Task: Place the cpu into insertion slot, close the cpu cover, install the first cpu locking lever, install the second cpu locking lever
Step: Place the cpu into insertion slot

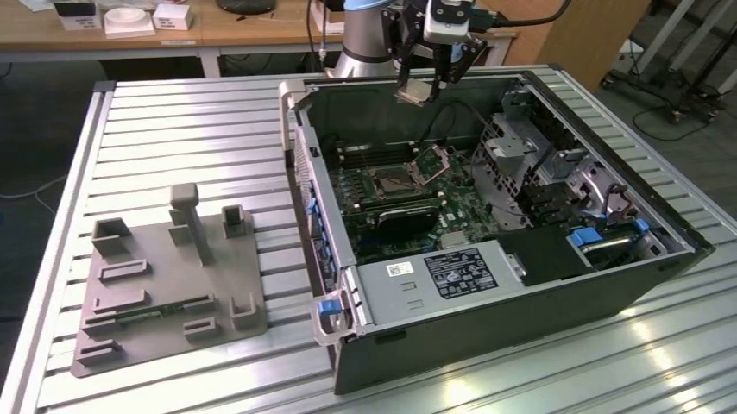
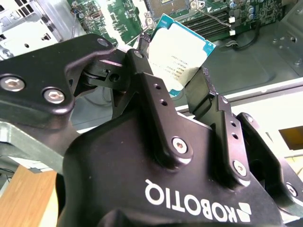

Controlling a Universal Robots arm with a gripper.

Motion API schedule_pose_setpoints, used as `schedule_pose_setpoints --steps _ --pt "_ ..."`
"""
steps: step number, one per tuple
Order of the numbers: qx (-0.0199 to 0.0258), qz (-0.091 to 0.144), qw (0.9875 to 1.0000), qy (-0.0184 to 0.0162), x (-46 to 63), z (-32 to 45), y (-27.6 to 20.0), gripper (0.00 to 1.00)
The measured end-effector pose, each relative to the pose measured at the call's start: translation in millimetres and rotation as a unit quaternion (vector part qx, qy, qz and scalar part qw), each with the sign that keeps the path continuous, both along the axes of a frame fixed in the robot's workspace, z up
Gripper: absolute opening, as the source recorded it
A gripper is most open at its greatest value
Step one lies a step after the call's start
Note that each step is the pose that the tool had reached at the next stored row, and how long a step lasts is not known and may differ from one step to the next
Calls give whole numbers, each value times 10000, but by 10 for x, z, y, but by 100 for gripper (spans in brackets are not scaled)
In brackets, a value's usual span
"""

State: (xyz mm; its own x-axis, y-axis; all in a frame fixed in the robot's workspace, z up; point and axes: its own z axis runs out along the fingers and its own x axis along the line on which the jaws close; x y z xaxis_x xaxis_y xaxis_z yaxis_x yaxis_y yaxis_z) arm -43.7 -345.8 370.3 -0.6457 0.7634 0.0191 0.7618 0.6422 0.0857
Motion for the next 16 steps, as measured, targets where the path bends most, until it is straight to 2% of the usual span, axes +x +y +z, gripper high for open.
schedule_pose_setpoints --steps 16 --pt "0 -210 9998 0 -46 -1 0 54"
